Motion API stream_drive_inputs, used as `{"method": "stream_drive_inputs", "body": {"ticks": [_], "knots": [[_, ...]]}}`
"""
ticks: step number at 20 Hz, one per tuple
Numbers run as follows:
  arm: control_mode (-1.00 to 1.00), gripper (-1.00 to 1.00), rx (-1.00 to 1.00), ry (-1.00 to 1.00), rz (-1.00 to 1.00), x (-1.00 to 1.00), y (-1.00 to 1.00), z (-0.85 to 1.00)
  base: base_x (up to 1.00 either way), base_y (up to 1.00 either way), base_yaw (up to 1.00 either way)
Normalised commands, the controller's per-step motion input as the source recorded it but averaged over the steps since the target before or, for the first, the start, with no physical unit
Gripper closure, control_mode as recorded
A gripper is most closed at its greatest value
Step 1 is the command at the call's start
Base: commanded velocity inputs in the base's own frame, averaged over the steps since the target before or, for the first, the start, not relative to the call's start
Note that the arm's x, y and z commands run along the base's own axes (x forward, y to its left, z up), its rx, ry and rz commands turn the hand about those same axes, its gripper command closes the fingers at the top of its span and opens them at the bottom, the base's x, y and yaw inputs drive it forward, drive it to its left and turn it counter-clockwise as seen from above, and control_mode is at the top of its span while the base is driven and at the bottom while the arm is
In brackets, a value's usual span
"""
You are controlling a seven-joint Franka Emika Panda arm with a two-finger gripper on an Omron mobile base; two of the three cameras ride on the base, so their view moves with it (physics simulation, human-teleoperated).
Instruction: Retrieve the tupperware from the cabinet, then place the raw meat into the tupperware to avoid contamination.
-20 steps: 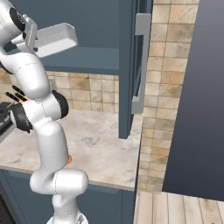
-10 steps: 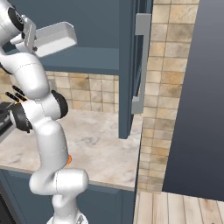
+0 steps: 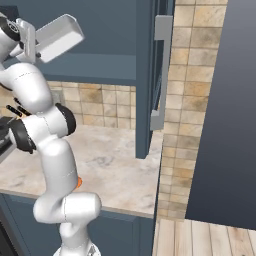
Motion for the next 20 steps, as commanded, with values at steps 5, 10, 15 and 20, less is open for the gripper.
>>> {"method": "stream_drive_inputs", "body": {"ticks": [5, 10, 15, 20], "knots": [[-1.0, 1.0, -0.01, -0.21, -0.06, 0.02, 0.0, 0.04, 0.0, 0.0, 0.0], [-1.0, 1.0, 0.0, -0.13, -0.07, -0.08, 0.01, 0.02, 0.0, 0.0, 0.0], [-1.0, 1.0, 0.0, -0.05, -0.12, -0.21, 0.0, 0.0, 0.0, 0.0, 0.0], [-1.0, 1.0, 0.02, 0.0, -0.16, -0.4, 0.0, 0.0, 0.0, 0.0, 0.0]]}}
